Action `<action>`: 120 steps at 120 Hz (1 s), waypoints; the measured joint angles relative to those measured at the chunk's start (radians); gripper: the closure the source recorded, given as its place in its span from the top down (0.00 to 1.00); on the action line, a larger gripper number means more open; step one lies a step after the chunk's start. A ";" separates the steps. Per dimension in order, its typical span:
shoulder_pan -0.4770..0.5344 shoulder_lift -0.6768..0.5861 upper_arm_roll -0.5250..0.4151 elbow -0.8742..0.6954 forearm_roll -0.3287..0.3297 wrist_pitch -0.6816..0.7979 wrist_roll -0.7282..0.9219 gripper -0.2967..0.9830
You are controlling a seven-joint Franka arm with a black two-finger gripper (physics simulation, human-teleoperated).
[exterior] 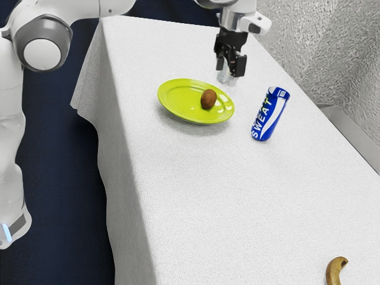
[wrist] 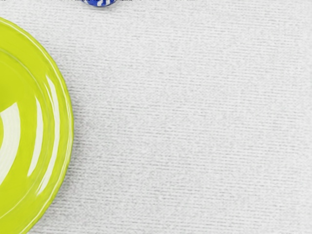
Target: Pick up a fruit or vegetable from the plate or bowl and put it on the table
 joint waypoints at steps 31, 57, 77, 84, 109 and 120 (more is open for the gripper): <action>0.013 0.037 0.058 0.007 -0.022 -0.014 -0.003 0.77; 0.231 0.146 0.204 0.030 -0.103 -0.017 -0.006 0.77; 0.303 0.235 0.223 0.111 -0.140 -0.018 -0.007 0.77; 0.313 0.269 0.220 0.145 -0.145 -0.018 -0.007 0.77; 0.333 0.375 0.217 0.208 -0.161 -0.009 -0.006 0.77; 0.333 0.435 0.213 0.272 -0.189 -0.008 -0.005 0.77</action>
